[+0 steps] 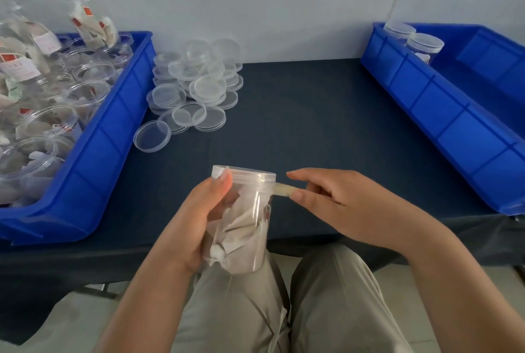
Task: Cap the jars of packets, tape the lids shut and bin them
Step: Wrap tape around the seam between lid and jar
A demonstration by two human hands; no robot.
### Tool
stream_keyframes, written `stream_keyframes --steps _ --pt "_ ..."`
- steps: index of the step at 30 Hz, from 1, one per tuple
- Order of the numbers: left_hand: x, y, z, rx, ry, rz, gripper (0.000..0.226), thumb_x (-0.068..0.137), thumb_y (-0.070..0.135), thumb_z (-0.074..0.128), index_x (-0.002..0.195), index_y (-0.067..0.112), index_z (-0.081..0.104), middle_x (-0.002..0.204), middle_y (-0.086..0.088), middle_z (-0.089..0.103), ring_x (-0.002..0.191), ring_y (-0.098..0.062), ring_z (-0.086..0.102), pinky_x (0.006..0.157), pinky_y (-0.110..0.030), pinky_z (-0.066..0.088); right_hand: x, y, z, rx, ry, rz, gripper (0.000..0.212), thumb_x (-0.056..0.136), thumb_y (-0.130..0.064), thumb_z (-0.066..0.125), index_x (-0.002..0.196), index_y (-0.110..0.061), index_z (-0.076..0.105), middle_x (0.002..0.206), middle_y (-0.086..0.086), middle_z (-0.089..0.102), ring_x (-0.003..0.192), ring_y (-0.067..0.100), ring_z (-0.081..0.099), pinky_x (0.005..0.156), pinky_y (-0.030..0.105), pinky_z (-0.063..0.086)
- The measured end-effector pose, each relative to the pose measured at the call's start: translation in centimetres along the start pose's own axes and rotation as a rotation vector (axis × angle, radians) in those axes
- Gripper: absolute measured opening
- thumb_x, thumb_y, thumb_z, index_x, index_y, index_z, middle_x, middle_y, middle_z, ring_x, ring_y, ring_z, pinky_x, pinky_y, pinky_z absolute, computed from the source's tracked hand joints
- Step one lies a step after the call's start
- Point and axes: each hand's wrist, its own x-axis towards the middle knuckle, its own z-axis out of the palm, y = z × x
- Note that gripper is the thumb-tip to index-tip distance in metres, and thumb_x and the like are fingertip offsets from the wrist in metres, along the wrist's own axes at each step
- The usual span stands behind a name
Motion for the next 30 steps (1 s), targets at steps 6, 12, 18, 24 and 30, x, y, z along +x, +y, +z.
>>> stream_keyframes --steps 6,12,18,24,30 --pt "-0.1 0.4 0.8 -0.288 -0.336 -0.089 0.090 0.086 0.072 0.073 0.135 -0.003 0.065 0.117 -0.024 0.068 0.102 -0.037 0.071 0.090 -0.047 0.059 0.9 0.2 -0.1 0.009 0.002 -0.024 0.060 0.095 -0.084 0.035 0.144 -0.054 0.049 0.100 -0.033 0.060 0.090 -0.005 0.060 0.063 0.013 0.042" --pt "-0.6 1.8 2.5 -0.315 -0.548 -0.008 0.086 0.107 0.061 0.033 0.155 -0.010 0.040 0.141 -0.028 0.059 0.128 -0.036 0.060 0.112 -0.043 0.043 1.7 -0.7 -0.4 0.193 -0.134 -0.108 0.048 0.099 -0.078 0.043 0.145 -0.062 0.046 0.102 0.000 0.068 0.080 0.016 0.059 0.070 0.031 0.051" --pt "1.0 0.8 0.9 -0.034 -0.521 0.038 0.104 0.090 0.081 0.055 0.169 0.026 0.016 0.163 -0.016 0.046 0.137 -0.030 0.057 0.111 -0.044 0.050 1.6 -0.5 -0.2 0.270 -0.243 -0.205 0.044 0.105 -0.067 0.047 0.146 -0.053 0.053 0.124 0.001 0.071 0.103 0.032 0.067 0.093 0.059 0.053" --pt "0.5 1.8 0.3 0.362 -0.045 0.145 0.075 0.062 0.105 0.054 0.126 0.067 0.063 0.129 0.021 0.072 0.121 -0.008 0.070 0.082 -0.023 0.062 1.2 0.2 0.6 0.218 0.005 -0.096 0.034 0.103 -0.069 0.047 0.135 -0.067 0.057 0.113 -0.032 0.071 0.100 -0.001 0.069 0.089 0.026 0.055" --pt "0.7 0.3 1.6 0.652 0.157 0.393 0.086 0.062 0.076 0.075 0.139 0.045 0.052 0.122 0.030 0.065 0.118 0.001 0.065 0.095 -0.023 0.056 0.9 -0.8 2.5 0.117 0.180 -0.107 0.039 0.103 -0.070 0.050 0.141 -0.061 0.054 0.122 -0.050 0.059 0.113 -0.021 0.056 0.088 0.000 0.039"
